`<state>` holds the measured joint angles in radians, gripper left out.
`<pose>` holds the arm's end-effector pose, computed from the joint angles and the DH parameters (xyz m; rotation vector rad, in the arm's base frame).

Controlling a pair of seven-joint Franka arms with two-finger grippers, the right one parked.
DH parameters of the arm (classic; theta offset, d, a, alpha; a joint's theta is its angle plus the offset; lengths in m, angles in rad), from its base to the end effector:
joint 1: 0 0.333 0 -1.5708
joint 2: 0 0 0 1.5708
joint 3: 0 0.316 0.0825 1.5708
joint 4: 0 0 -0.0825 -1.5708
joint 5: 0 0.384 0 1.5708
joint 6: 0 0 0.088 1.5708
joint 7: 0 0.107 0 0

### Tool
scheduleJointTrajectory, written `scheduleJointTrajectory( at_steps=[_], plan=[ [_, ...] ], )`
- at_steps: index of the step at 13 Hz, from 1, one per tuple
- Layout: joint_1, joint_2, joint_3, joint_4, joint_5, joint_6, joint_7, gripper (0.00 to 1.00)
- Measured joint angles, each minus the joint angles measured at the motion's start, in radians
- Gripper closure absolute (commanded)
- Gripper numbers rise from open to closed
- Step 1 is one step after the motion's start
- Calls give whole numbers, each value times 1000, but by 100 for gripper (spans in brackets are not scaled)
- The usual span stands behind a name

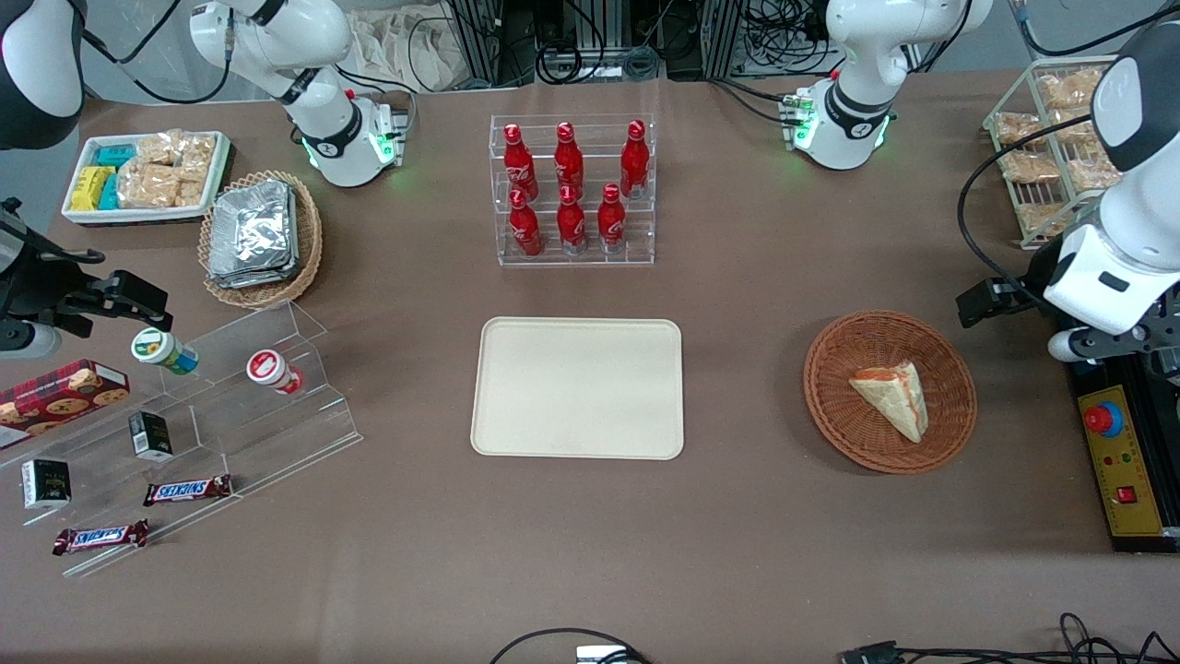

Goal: Place sandwich from basket to tray
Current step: 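Lower the open left gripper over the wrapped sandwich in the basket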

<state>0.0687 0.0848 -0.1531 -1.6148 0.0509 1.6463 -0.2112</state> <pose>0.5810 -0.0407 0.5625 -3.0900 -0.1885 0.0715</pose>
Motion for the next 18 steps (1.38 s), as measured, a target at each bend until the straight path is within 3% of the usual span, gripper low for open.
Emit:
scheduleJointTrajectory(
  at_steps=[11,18],
  plan=[
    [37,54,3,-12,-4,32,-12,0],
    [45,94,3,-302,-15,411,-151,0]
  ],
)
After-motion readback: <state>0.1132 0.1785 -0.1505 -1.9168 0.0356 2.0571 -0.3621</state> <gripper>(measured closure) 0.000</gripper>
